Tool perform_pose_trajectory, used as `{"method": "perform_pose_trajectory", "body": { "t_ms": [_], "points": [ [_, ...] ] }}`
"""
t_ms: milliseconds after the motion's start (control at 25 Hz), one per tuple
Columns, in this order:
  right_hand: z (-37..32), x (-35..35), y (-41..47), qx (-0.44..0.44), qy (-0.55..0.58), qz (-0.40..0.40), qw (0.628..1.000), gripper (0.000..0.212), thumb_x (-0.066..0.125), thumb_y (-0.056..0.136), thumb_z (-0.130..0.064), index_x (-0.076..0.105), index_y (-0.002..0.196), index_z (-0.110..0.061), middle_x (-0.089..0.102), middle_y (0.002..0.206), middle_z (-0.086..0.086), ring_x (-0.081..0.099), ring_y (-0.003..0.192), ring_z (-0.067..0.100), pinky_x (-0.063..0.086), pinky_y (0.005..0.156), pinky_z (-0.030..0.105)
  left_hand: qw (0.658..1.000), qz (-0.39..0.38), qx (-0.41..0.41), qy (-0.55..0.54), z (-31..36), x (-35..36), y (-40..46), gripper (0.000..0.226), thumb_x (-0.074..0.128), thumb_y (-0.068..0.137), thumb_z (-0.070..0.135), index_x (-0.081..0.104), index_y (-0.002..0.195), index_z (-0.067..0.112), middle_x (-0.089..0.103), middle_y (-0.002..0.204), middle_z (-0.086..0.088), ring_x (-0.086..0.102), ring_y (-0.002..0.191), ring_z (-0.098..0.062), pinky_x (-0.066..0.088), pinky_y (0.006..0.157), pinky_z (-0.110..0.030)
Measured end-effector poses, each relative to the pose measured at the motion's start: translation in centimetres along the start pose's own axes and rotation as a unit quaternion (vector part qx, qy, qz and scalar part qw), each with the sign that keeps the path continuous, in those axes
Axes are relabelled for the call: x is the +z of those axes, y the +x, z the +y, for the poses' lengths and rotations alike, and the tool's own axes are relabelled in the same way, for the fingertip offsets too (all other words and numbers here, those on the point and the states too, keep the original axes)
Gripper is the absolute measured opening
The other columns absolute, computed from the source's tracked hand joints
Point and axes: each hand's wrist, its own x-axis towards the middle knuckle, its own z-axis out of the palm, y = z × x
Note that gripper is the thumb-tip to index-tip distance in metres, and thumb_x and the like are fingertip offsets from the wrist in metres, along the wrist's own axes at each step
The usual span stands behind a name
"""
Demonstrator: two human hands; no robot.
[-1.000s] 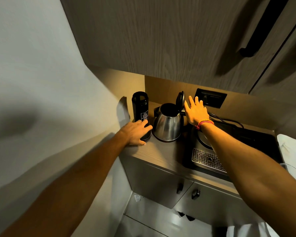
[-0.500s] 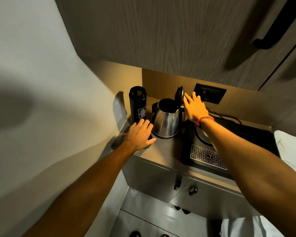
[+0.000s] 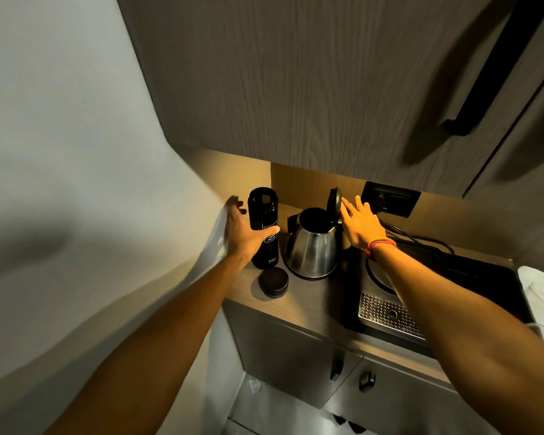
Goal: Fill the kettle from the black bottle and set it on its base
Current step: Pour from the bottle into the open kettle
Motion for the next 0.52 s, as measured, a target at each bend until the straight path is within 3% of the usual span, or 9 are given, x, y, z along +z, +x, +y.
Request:
{"method": "perform_pose_trajectory", "body": {
  "t_ms": [80,160,320,520],
  "points": [
    [-0.1,0.1,-0.1,0.011,0.020,0.000,1.000,0.066,0.044,0.094,-0.024,0.014,0.152,-0.017,0.011,0.159,0.024,0.018,0.143,0.048,0.032,0.109,0.064,0.998,-0.031,-0.035,-0.050,-0.1,1.2,0.1,0.103,0.097,0.057,0.027,0.038,0.142,0.016,0.056,0.139,-0.007,0.054,0.128,-0.026,0.040,0.096,-0.025],
    [-0.1,0.1,-0.1,0.020,0.032,0.001,0.999,0.066,0.045,0.093,-0.022,0.015,0.152,-0.017,0.011,0.159,0.023,0.018,0.143,0.048,0.030,0.110,0.065,0.995,-0.011,-0.061,-0.077,0.0,2.2,-0.1,0.096,0.097,0.057,0.023,0.045,0.137,0.016,0.062,0.131,-0.005,0.058,0.122,-0.025,0.041,0.090,-0.025],
    [0.3,0.3,-0.2,0.021,0.034,-0.014,0.999,0.066,0.043,0.093,-0.023,0.013,0.152,-0.019,0.011,0.159,0.024,0.016,0.144,0.047,0.030,0.109,0.065,0.991,0.020,-0.091,-0.101,0.3,2.9,0.6,0.081,0.095,0.058,0.020,0.057,0.128,0.013,0.068,0.121,-0.006,0.063,0.114,-0.026,0.050,0.090,-0.030],
    [0.7,-0.2,0.1,0.014,0.006,-0.022,1.000,0.064,0.042,0.094,-0.024,0.015,0.152,-0.019,0.013,0.158,0.024,0.019,0.142,0.046,0.033,0.107,0.065,0.991,0.039,-0.082,-0.099,0.8,3.3,0.8,0.075,0.091,0.062,0.017,0.057,0.129,0.016,0.069,0.118,-0.006,0.065,0.109,-0.024,0.048,0.083,-0.026]
  ]
}}
